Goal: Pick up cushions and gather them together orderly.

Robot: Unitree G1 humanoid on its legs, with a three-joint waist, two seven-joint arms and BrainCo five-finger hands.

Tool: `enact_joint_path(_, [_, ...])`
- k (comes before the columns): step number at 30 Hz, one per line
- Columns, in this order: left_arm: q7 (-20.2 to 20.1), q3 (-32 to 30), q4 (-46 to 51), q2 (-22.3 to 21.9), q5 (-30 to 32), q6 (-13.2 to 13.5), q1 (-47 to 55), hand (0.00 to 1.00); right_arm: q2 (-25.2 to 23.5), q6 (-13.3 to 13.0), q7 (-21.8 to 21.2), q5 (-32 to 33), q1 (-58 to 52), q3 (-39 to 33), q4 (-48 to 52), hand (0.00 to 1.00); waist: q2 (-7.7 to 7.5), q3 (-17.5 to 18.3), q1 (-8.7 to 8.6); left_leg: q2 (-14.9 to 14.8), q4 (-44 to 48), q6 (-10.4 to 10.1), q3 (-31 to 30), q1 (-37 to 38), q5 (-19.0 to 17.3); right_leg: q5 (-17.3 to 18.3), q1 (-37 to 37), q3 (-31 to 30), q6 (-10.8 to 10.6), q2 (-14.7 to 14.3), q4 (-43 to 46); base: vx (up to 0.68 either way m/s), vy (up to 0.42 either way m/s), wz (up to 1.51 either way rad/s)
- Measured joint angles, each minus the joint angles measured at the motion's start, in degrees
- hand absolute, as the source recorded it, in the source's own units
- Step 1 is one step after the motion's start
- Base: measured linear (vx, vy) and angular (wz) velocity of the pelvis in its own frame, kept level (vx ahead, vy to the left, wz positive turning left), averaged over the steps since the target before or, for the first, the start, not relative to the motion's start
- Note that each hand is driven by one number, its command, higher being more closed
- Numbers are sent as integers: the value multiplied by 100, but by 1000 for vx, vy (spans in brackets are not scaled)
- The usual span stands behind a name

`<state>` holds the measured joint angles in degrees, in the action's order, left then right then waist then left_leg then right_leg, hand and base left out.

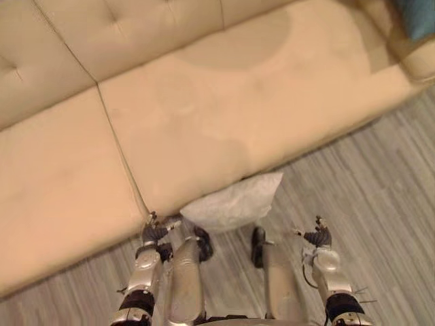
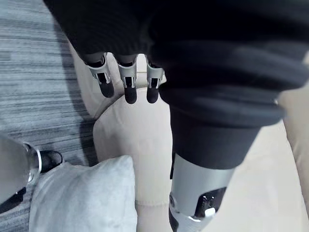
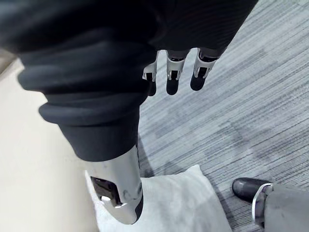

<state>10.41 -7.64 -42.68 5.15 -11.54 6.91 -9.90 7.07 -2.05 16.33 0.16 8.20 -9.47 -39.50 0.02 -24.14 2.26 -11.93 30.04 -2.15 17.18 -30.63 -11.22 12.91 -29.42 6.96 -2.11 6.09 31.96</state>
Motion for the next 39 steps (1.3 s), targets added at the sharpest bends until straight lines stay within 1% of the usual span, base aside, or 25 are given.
enact_joint_path(1, [3,-3,14,-55,-29,4,-91,0,9,-1,34,1,95,-2,1,0,-2,-72,0,-30,65,-8,-99,-156,67,24,-131,101,67,0,144,-112,-242,46])
enact_joint_path(2, [6,-4,51,-140,-105,8,-201,0,26,-1,120,26,278,-6,3,0,-2,-82,3,-88,305,-29,-254,-536,108,102,-471,218,179,1,464,-90,-200,35])
enact_joint_path(3, [12,-5,53,-165,-134,12,-251,0,28,0,144,37,382,-9,4,0,-10,-87,4,-108,420,-35,-296,-685,111,139,-613,252,206,3,607,-79,-161,25])
enact_joint_path(4, [25,2,56,-187,-135,10,-373,0,31,-4,177,44,630,0,5,0,-49,-156,1,-112,606,-36,-333,-904,108,243,-858,264,241,22,889,-72,-123,20])
enact_joint_path(5, [69,24,67,-228,-135,12,-564,0,89,-16,236,50,939,2,9,0,-32,-327,-15,-111,788,-34,-428,-1092,106,349,-1043,314,293,75,1170,-72,-123,22])
enact_joint_path(6, [95,25,91,-245,-136,15,-645,0,125,-17,240,53,1067,6,6,0,-17,-388,-23,-111,853,-34,-460,-1189,105,375,-1126,342,295,93,1259,-101,-126,25])
enact_joint_path(7, [130,19,138,-259,-137,39,-807,0,202,-17,251,62,1327,49,-9,0,-14,-445,-30,-118,993,-30,-519,-1448,106,435,-1379,357,330,108,1462,-97,-86,20])
enact_joint_path(8, [173,13,169,-260,-139,71,-1092,0,335,-16,266,110,1683,115,-20,0,-7,-517,-12,-138,1249,-8,-612,-1875,94,484,-1768,367,338,115,1757,-126,-97,15])
enact_joint_path(9, [208,9,170,-257,-142,85,-1196,0,374,-14,271,132,1808,136,-32,0,-9,-541,-2,-163,1348,13,-624,-2039,81,494,-1922,372,345,112,1860,-117,-66,5])
enact_joint_path(11, [258,-87,179,-283,-174,107,-1641,0,485,-9,360,152,2459,249,-77,0,-2,-646,4,-234,1682,49,-728,-2658,58,535,-2513,392,387,104,2176,-134,-50,-7])
enact_joint_path(12, [358,-144,260,-285,-191,122,-1901,0,502,-8,409,154,2907,293,-80,0,-7,-712,11,-317,1903,53,-773,-3063,56,538,-2910,387,392,95,2369,-143,-35,-10])
enact_joint_path(13, [390,-154,289,-287,-191,136,-2002,0,506,-9,439,156,3059,370,-84,0,-7,-713,16,-320,2001,61,-784,-3230,50,540,-3070,385,393,97,2459,-161,-27,-11])
enact_joint_path(14, [496,-166,290,-287,-191,138,-2243,0,508,-10,492,156,3360,487,-113,0,-1,-718,20,-336,2169,72,-827,-3548,45,551,-3386,369,409,110,2644,-92,-5,-5])
enact_joint_path(18, [730,-210,279,-329,-188,113,-2746,0,350,-2,534,156,4081,609,-379,0,-2,-724,46,-392,2554,84,-911,-4253,40,558,-4061,343,400,136,3022,-87,-1,-3])
enact_joint_path(19, [763,-208,273,-336,-184,101,-2888,100,273,0,615,156,4271,611,-449,100,-2,-724,43,-384,2627,102,-922,-4435,30,566,-4245,343,390,172,3112,-84,19,6])
enact_joint_path(21, [906,-208,269,-406,-181,77,-3188,100,123,0,735,154,4541,609,-546,100,-2,-727,39,-339,2705,163,-916,-4741,60,599,-4576,294,340,216,3247,-84,25,7])
enact_joint_path(24, [1131,-189,273,-447,-175,72,-3376,100,19,0,902,147,4774,661,-556,100,-2,-727,12,-320,2854,194,-920,-4996,65,599,-4848,241,339,248,3413,-52,22,0])
enact_joint_path(28, [1292,-108,380,-382,-174,16,-3378,100,21,-4,993,155,4716,922,-360,100,-1,-726,-50,-318,2868,178,-921,-5044,58,599,-4894,241,339,260,3436,-8,5,0])
enact_joint_path(30, [1371,72,414,-290,-174,-15,-3370,100,22,-19,997,157,4563,1065,-91,100,-2,-726,-75,-316,2853,192,-920,-5037,72,598,-4893,243,340,260,3435,0,0,0])
enact_joint_path(31, [1377,152,426,-218,-175,-28,-3360,100,25,-21,996,162,4439,1144,87,100,-3,-724,-103,-313,2839,164,-916,-5022,100,586,-4890,242,360,261,3435,0,0,0])
enact_joint_path(33, [1437,321,566,-127,-175,-118,-3280,100,24,-25,996,167,4201,1255,394,100,-3,-722,-120,-310,2818,153,-916,-4955,128,560,-4834,245,403,262,3431,8,7,2])
enact_joint_path(35, [1534,498,679,-102,-175,-310,-3038,100,22,-23,987,200,3757,1457,798,100,-3,-717,-139,-308,2719,126,-925,-4644,144,560,-4508,276,403,252,3344,21,9,8])
enact_joint_path(36, [1557,545,679,-83,-175,-367,-2956,100,22,-23,981,199,3615,1524,919,100,-4,-717,-145,-306,2650,115,-925,-4513,151,560,-4362,296,403,246,3272,23,-6,11])
enact_joint_path(38, [1596,769,768,64,-173,-489,-2521,100,3,-12,903,192,2890,1892,1614,100,-8,-714,-146,-295,2280,34,-921,-3906,202,552,-3703,394,417,209,2897,22,-33,13])
enact_joint_path(39, [1583,837,967,84,-172,-493,-2341,100,-9,-14,886,185,2685,1967,1816,100,-9,-709,-142,-291,2147,50,-909,-3731,269,544,-3528,423,429,198,2780,16,-41,14])
